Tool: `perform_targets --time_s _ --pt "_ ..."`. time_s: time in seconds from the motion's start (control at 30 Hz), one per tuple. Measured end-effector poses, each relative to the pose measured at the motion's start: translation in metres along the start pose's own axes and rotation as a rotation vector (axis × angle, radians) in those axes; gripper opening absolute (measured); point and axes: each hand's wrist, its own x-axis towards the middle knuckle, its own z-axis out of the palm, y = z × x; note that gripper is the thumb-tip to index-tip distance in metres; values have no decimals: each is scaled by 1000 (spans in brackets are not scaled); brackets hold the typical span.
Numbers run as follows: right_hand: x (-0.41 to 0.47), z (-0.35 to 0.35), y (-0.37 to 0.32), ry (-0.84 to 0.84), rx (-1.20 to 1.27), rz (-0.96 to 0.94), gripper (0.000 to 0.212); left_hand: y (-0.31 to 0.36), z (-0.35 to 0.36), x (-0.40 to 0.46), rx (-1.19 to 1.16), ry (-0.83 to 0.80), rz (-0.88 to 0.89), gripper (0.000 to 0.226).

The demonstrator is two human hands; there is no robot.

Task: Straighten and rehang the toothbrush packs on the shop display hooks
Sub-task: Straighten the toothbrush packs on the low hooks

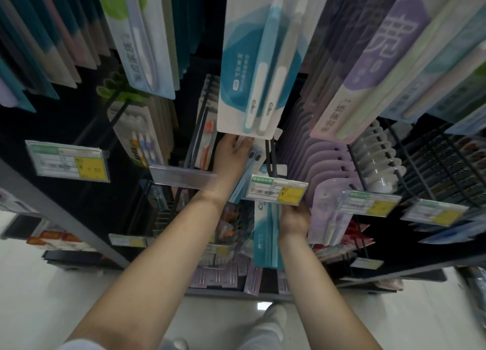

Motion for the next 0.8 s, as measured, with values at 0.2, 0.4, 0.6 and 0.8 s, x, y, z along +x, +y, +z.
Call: perform_targets --time_s 0.2,0.4,0.6,0.8 --pt "2 -4 6 -15 40 56 9 -2 2 1 62 13 1 28" --pt "-1 -5 6 -31 80 96 10 1 4 9 40 7 8 31" --pt "-16 -3 -9 -105 52 74 13 -2 2 10 44 -2 4 25" --pt "-28 12 -12 -119 86 80 10 -21 -13 -13 -6 85 -91 9"
